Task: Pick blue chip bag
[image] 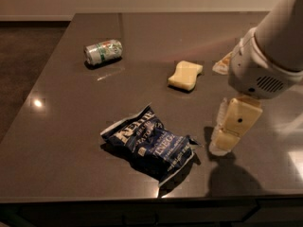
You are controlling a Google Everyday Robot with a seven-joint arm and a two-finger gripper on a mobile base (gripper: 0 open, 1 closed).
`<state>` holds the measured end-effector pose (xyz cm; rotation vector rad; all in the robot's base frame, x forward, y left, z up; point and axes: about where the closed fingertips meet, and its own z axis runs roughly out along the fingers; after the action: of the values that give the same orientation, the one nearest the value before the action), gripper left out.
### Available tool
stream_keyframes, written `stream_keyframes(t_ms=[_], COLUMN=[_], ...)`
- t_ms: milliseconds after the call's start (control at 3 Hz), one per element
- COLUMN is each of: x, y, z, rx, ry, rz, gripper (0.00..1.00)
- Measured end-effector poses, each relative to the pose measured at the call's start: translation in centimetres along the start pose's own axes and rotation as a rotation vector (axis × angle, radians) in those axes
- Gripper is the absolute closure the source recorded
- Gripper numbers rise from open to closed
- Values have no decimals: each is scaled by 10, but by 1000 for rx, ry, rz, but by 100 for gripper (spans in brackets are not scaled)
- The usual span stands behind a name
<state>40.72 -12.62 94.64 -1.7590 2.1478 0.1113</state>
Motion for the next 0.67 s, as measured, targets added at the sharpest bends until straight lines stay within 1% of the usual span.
stream_keyframes(t_ms=[333,667], x=[-27,-49], y=[20,35], z=[20,45], rx=[-1,-3], ry=[-12,3], rz=[-34,-73], gripper=[0,0])
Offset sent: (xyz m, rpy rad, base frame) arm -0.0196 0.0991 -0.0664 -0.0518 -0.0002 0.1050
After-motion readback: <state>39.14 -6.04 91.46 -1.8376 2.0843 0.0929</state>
